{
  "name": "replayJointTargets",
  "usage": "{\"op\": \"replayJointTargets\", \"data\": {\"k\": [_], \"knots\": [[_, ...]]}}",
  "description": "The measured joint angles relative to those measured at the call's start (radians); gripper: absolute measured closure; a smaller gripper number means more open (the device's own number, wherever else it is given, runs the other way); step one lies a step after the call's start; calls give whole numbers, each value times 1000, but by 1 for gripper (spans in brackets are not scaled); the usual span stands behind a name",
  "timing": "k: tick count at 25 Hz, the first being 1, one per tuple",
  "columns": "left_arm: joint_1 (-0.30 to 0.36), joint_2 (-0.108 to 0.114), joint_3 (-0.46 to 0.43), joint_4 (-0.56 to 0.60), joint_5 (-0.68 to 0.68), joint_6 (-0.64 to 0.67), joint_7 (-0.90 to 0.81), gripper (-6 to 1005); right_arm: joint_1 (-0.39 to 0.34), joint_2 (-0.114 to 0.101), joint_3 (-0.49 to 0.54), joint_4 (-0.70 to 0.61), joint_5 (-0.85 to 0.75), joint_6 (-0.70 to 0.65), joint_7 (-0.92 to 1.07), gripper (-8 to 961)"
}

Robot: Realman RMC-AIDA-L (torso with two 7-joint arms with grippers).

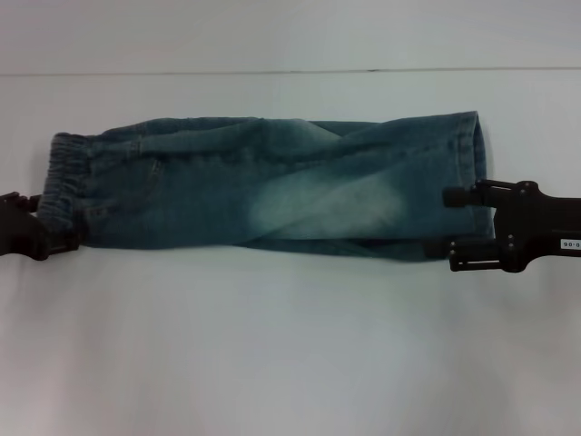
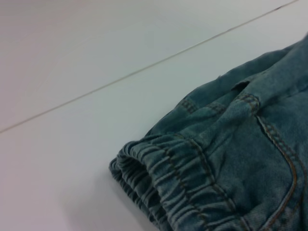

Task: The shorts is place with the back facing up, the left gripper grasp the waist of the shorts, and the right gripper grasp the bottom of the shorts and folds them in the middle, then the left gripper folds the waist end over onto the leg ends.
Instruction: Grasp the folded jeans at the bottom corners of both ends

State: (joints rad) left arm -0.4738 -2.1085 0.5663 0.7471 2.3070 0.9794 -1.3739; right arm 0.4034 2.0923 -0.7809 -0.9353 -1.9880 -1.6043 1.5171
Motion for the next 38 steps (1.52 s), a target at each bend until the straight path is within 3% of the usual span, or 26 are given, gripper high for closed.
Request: {"op": "replayJointTargets", "data": {"k": [18,29,35,38], "knots": [[-7,-2,8,0,-8,47,17,273,3,-2,-6,12,-4,26,10,50],[-23,-5,9,42,-5,124,-19,727,-7,-2,8,16,-1,27,9,86],[-31,-16,14,156,-2,205,-111,932,-8,-2,23,29,2,37,-7,105],[-26,-27,55,236,1,230,-182,953,-9,2,31,59,32,51,-47,236]]}}
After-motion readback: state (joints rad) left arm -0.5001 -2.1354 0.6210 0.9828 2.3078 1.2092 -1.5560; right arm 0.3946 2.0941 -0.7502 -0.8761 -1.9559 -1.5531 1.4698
